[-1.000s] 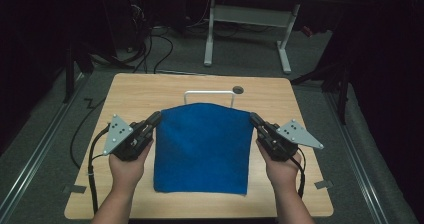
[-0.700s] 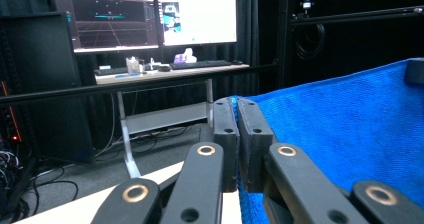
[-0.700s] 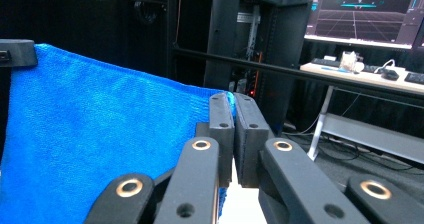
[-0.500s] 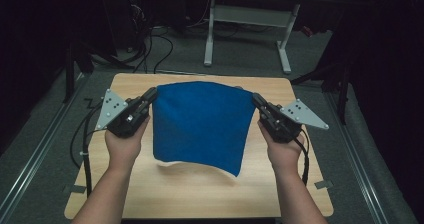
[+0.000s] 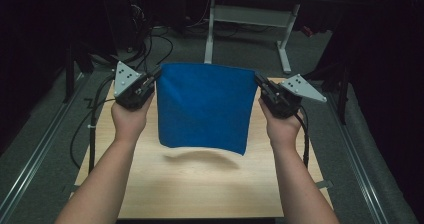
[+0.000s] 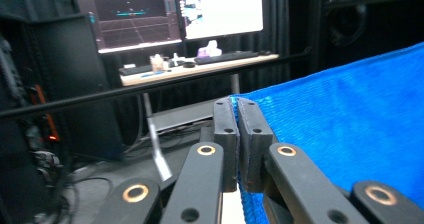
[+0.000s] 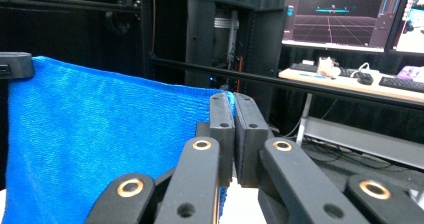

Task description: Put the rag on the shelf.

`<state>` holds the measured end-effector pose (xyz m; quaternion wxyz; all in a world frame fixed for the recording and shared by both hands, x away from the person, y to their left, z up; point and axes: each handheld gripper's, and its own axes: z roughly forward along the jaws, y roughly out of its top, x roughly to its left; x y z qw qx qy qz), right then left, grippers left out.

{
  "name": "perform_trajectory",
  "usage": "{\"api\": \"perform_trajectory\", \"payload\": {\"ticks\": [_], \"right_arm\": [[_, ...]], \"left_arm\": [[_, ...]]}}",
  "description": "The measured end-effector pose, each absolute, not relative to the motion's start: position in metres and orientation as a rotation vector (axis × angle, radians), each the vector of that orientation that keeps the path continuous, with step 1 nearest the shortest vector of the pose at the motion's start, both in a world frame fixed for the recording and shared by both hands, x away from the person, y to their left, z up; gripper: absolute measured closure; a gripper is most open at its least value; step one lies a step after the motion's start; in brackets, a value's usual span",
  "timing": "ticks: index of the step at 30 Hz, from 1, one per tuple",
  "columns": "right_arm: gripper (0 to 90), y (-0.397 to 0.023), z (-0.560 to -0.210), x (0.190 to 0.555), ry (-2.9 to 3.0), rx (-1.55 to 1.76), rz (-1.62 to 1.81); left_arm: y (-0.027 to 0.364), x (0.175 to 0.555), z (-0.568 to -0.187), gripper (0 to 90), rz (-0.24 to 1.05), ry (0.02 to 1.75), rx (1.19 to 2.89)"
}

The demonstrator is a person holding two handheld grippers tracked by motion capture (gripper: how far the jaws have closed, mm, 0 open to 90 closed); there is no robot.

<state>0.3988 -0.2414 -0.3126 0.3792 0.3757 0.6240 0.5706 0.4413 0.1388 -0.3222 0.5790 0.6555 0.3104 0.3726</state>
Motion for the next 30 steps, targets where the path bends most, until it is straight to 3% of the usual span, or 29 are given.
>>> {"api": "perform_trajectory", "payload": {"ticks": [9, 21, 30], "right_arm": [[89.2, -0.248, -0.31, 0.452, 1.581, 1.047, 1.418], [89.3, -0.248, -0.315, 0.504, 1.622, 1.091, 1.309], [89.3, -0.249, -0.357, 0.524, 1.713, 1.175, 1.236]], "left_arm": [[0.13, 0.485, -0.322, 88.1, 0.945, 0.775, 1.617], [0.121, 0.53, -0.327, 87.9, 0.926, 0.859, 1.686], [0.119, 0.548, -0.384, 87.8, 0.784, 0.931, 1.814]]}}
